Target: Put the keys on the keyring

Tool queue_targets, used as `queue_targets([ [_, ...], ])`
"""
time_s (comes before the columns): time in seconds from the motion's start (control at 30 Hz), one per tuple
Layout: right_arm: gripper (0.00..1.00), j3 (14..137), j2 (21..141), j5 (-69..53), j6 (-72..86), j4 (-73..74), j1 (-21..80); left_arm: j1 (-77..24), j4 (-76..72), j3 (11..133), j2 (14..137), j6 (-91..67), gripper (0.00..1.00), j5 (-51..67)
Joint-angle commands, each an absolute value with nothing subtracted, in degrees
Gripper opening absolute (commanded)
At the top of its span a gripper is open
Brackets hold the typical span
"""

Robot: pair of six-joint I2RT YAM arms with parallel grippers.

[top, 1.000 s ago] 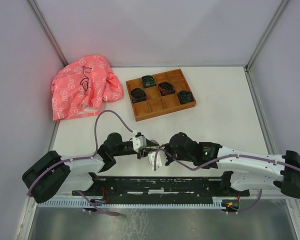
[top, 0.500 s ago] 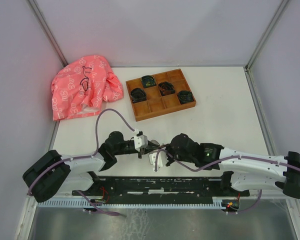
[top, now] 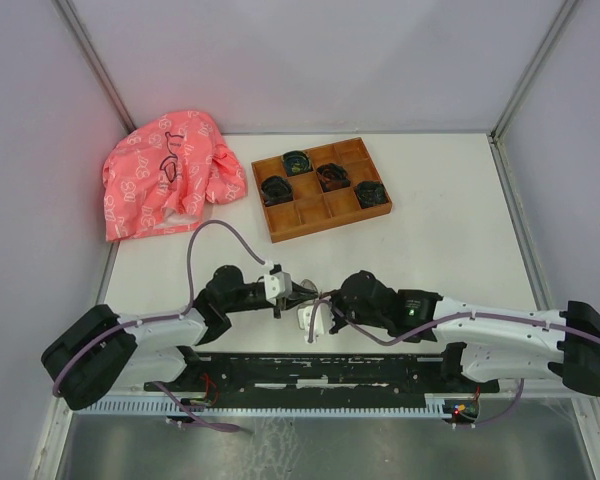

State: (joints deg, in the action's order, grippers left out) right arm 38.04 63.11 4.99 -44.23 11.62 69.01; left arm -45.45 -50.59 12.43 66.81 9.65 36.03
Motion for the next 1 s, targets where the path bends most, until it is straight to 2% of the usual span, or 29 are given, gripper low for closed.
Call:
queue_targets([
  [0.0,0.01,36.6,64.6,4.0,-42.7,7.1,68.9,-45.2,-58.6,11.9,64.6,7.6,0.03,35.1],
  [0.53,0.01,37.6,63.6,5.8,-44.4,4.1,68.9,-44.9,-60.8,10.7,64.7,7.2,0.04,32.5],
  [0.63,0.01,39.3,62.0,6.5,-46.0,7.2,68.9,-44.8,-58.6,10.6,63.8,8.8,0.17,30.7],
  [0.73,0.01,41.2,61.4,6.4,-47.1,10.2,68.9,-44.8,-56.6,10.8,63.3,9.7,0.25,30.3],
  [0.97,0.01,44.0,63.0,3.5,-47.8,13.9,68.9,-44.8,-53.0,12.7,64.6,10.7,0.34,32.7],
])
